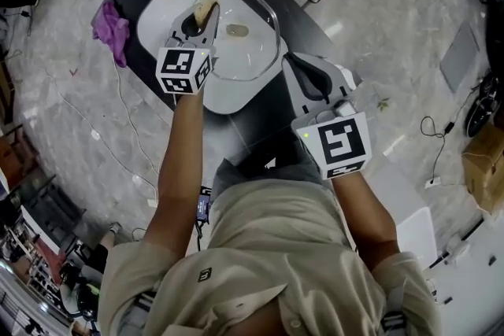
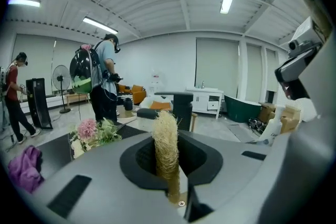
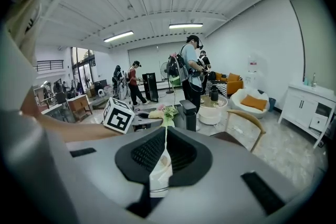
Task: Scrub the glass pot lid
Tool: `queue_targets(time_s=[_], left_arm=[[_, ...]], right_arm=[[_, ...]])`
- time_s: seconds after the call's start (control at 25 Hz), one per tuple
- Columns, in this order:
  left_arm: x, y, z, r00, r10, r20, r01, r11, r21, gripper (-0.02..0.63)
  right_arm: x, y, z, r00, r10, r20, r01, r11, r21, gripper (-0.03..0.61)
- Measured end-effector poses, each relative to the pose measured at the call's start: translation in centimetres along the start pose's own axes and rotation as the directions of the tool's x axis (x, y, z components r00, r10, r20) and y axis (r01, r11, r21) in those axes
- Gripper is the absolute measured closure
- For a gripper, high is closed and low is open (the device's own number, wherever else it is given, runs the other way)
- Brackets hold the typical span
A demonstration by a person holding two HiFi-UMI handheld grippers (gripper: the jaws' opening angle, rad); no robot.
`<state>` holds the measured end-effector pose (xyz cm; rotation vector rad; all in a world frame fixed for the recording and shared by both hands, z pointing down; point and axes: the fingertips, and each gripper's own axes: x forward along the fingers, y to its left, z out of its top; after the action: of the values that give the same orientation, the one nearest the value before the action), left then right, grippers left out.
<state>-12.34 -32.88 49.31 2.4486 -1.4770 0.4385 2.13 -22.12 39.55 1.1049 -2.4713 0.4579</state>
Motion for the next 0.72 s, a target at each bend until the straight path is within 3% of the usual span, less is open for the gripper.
queue_targets(time_s=[0.2,0.44,0.56,0.72], left_arm=[[3.9,1.0,-4.1,0.998,0.026,-0.064,-0.027,1.0,-0.014,0.565],[6.7,0.7,-5.8,0.995,0.015,-0.099,-0.018,0.999,-0.033,0.565],[7.7,-0.7,-6.5,0.993,-0.025,-0.119,0.02,0.999,-0.043,0.565],[8.1,-5.3,-7.8,0.979,-0.146,-0.141,0.136,0.988,-0.08,0.565]], right_arm=[[1.3,-0.3,-2.2,0.999,0.008,-0.05,-0.006,0.999,0.043,0.552],[2.1,-0.8,-3.7,0.997,0.011,-0.079,-0.005,0.997,0.074,0.552],[2.1,-1.4,-4.0,0.996,0.001,-0.084,0.006,0.997,0.078,0.554],[2.1,-1.7,-4.0,0.997,-0.007,-0.078,0.013,0.997,0.079,0.554]])
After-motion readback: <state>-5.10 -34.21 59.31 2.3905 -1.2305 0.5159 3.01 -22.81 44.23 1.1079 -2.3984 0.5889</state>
